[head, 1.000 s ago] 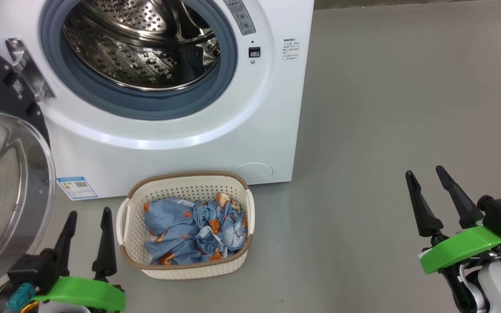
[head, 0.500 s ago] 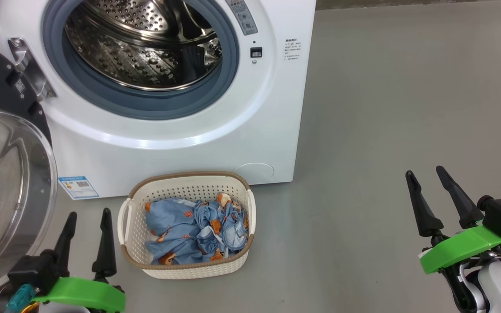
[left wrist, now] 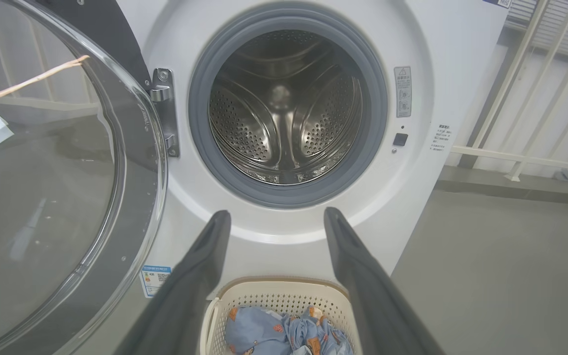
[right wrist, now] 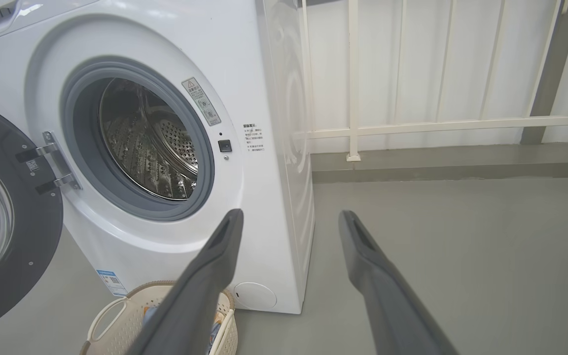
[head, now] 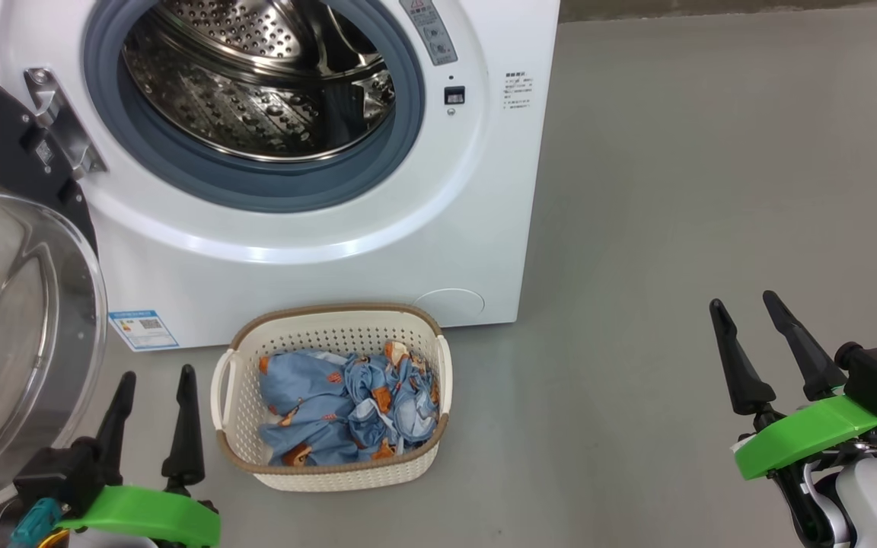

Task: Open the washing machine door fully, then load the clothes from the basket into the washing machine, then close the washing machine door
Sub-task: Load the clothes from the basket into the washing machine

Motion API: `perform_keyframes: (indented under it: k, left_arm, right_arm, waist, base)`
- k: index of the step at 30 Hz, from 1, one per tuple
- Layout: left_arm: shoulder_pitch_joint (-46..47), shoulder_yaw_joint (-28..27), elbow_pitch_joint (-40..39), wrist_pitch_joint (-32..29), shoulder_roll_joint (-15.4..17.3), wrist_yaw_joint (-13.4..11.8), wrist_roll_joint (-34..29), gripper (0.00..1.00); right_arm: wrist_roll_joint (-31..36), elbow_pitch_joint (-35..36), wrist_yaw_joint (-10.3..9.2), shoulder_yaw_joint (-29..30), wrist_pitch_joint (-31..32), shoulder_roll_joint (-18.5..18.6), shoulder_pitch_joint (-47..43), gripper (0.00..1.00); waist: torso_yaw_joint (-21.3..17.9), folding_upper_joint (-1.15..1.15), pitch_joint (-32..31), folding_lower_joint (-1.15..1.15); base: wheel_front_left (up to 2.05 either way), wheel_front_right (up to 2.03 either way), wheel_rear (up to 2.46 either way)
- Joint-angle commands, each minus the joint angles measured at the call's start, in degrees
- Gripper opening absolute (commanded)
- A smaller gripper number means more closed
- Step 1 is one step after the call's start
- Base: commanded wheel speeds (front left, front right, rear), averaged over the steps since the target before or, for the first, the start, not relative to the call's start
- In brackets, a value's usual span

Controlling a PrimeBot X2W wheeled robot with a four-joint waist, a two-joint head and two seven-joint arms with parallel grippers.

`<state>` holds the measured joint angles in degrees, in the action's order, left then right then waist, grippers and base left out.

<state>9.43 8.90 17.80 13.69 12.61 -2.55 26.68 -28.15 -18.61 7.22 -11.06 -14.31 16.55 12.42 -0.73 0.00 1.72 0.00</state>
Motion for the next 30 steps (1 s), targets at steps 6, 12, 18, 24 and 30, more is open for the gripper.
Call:
perform_keyframes:
  k: [6, 12, 18, 24, 30]
  left_arm:
    - [1.7, -2.0, -2.3, 0.6, 1.7, -0.3, 0.5, 1.0]
    - [1.6, -2.0, -2.6, 0.7, 1.8, -0.7, 0.7, 1.0]
    - [1.6, -1.8, -2.6, 0.5, 1.9, -1.2, 0.6, 1.0]
    - [1.6, -1.6, -2.6, 0.5, 2.0, -0.9, 1.2, 1.0]
    - [1.6, -1.3, -2.6, 0.4, 2.1, -0.8, 1.4, 1.0]
  right_arm:
    - [0.2, 1.3, 0.26, -0.8, -0.7, 0.6, 0.7, 1.0]
    - [0.2, 1.3, 0.26, -0.8, -0.7, 0.5, 0.7, 1.0]
    - [0.1, 1.2, 0.26, -0.9, -0.7, 0.6, 0.7, 1.0]
    - [0.0, 1.2, 0.26, -1.2, -0.7, 0.7, 0.8, 1.0]
    - [0.0, 1.1, 0.26, -1.5, -0.7, 0.6, 0.8, 1.0]
  waist:
    - [0.2, 0.0, 0.0, 0.0]
    - [0.4, 0.0, 0.0, 0.0]
    - [0.6, 0.0, -0.1, 0.0]
    - [0.7, 0.0, -0.2, 0.0]
    - [0.6, 0.0, -0.2, 0.0]
  base:
    - [1.07, -1.07, 0.0]
    - [1.56, -1.56, 0.0]
    - [1.41, -1.41, 0.0]
    - [0.66, -0.66, 0.0]
    - [0.04, -0.04, 0.0]
